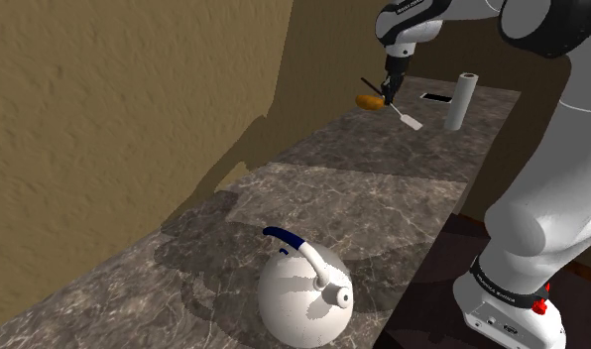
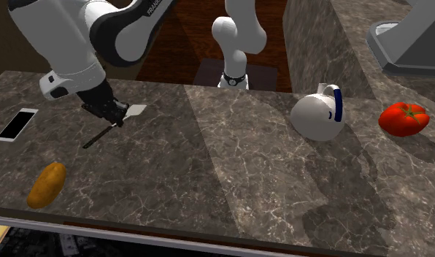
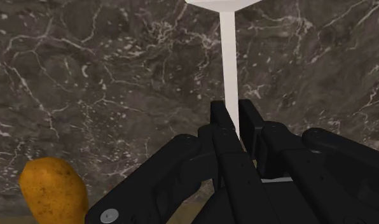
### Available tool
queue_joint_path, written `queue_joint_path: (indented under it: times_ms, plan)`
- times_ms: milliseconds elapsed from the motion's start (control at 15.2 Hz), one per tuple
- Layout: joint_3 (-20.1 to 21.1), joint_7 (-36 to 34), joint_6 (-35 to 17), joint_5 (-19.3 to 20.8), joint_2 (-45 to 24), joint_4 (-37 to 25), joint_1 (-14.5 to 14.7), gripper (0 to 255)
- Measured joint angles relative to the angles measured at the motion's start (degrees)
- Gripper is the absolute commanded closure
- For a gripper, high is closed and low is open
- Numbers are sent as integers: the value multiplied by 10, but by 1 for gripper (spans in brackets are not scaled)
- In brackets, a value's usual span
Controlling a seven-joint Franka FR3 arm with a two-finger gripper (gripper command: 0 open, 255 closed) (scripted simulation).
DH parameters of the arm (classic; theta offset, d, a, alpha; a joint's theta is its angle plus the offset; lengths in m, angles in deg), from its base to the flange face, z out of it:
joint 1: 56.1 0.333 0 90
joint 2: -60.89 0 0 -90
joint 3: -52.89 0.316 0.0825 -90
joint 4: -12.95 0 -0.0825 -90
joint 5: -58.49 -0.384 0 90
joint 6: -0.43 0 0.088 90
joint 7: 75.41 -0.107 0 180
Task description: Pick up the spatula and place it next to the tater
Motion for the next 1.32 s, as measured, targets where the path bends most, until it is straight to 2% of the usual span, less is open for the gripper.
queue_joint_path:
  times_ms: [198,660,1320]
  plan:
    - [-16,43,22,-11,-35,-55,-25,255]
    - [-39,118,46,-35,-101,-137,-76,255]
    - [-38,130,-17,-43,-121,-93,-79,255]
